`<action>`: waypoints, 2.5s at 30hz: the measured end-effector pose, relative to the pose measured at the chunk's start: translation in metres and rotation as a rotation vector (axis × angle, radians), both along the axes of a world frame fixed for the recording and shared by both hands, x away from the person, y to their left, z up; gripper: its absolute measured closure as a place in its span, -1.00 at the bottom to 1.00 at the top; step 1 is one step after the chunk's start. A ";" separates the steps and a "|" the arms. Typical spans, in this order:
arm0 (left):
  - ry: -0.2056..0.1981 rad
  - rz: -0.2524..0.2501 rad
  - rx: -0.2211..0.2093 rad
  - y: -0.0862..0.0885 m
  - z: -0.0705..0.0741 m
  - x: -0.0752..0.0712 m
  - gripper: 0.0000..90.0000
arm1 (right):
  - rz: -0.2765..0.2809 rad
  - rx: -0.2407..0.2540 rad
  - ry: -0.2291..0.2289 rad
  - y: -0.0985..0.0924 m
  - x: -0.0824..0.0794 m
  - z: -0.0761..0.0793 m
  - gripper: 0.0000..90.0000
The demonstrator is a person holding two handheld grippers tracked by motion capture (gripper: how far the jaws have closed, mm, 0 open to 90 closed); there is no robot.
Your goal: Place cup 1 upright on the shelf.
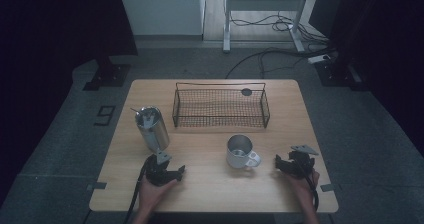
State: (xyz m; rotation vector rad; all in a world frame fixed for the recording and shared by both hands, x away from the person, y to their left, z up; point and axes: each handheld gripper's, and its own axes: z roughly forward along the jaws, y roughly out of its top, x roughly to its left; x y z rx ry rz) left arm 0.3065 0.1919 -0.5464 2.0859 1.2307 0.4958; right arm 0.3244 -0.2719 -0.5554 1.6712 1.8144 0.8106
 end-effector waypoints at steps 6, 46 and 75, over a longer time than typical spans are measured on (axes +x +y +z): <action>0.014 -0.014 0.005 -0.001 0.000 0.001 -0.69 | 0.001 -0.001 0.000 0.000 0.000 0.000 -0.71; -0.086 0.061 -0.078 0.020 0.032 -0.011 -0.67 | 0.004 -0.001 0.002 0.002 0.001 0.000 -0.71; -0.126 0.127 -0.140 0.052 0.057 -0.003 -0.67 | 0.022 -0.001 0.001 0.001 0.000 0.000 -0.71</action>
